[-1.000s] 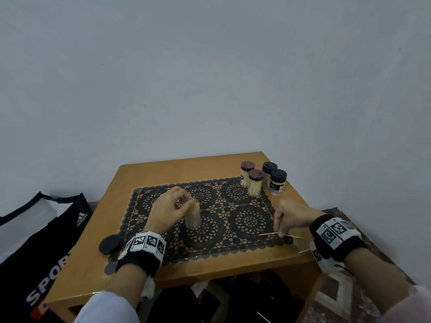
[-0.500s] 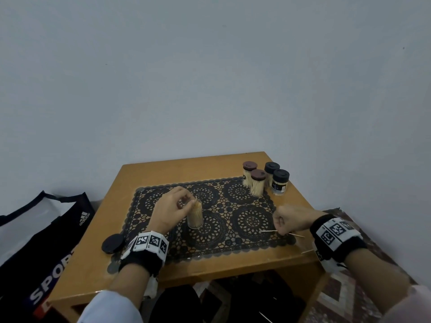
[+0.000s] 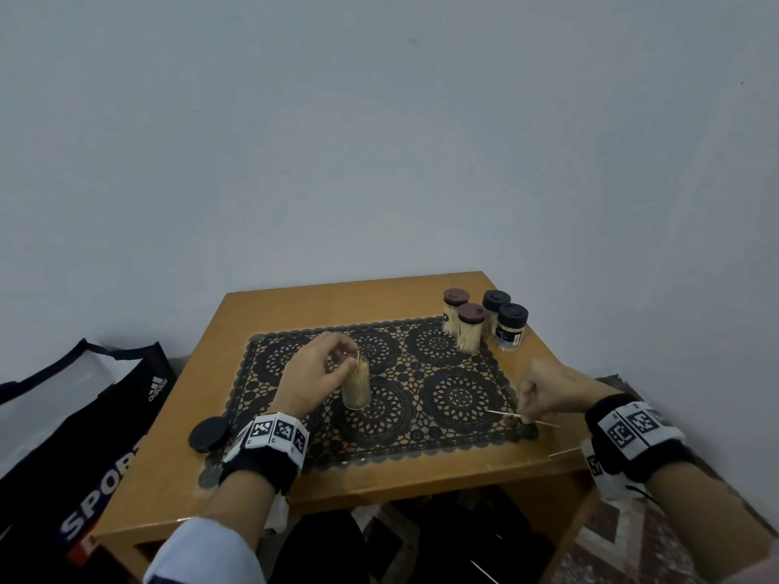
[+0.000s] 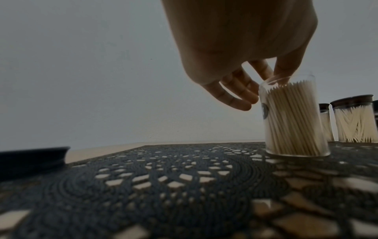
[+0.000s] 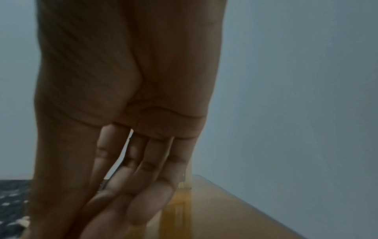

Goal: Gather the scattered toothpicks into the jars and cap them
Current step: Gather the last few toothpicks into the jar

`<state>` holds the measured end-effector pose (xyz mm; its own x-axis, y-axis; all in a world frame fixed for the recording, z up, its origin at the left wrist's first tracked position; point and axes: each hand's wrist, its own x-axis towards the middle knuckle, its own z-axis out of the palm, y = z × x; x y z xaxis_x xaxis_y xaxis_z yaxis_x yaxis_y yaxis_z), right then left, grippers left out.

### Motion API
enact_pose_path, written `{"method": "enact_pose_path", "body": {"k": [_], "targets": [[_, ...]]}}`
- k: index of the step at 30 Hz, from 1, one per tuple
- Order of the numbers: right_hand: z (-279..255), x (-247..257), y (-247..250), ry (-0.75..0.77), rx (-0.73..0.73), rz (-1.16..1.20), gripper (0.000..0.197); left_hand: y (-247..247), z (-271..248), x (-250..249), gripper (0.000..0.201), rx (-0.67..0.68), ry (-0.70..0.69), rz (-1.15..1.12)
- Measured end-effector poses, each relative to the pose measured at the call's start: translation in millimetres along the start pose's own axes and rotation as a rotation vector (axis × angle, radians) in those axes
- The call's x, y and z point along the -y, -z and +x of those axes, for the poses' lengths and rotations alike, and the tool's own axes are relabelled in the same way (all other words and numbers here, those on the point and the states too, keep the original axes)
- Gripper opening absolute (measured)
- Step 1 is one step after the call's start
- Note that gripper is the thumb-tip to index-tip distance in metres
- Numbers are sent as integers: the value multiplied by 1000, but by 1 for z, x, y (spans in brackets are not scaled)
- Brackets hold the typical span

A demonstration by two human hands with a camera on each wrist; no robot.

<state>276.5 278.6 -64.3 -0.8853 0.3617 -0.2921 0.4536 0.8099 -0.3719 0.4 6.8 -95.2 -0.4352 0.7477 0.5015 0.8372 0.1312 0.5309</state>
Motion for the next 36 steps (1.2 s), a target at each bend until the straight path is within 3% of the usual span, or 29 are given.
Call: {"method": "enact_pose_path", "body": {"k": [5, 8, 10, 15, 19, 23, 26, 28, 33, 36], "targets": [[3, 5, -1, 23, 26, -179, 12, 0, -1, -2, 19, 2, 5, 1], [7, 10, 2, 75, 27, -166, 19, 0, -2, -1, 20, 6, 9, 0], [10, 20, 6, 128, -68, -28, 19, -1, -1, -1, 16, 6, 20, 5], [25, 93, 14, 233, -305, 596, 14, -1, 0, -2, 18, -46, 72, -42], [47, 159, 11, 280, -464, 829, 10, -1, -1, -2, 25, -62, 83, -36], [73, 199, -14, 247, -437, 647, 5, -1, -2, -7, 46, -93, 65, -66], [79, 210, -34, 157, -457, 303, 12, 0, -2, -7, 47, -109, 28, -71], [77, 212, -41, 138, -509, 196, 16, 1, -2, -6, 44, -121, 2, -53], [76, 206, -41, 222, -479, 267, 14, 0, 1, -1, 46, -94, -44, 17], [68, 191, -36, 246, -467, 511, 34, -1, 1, -1, 53, -62, -22, 7]]}}
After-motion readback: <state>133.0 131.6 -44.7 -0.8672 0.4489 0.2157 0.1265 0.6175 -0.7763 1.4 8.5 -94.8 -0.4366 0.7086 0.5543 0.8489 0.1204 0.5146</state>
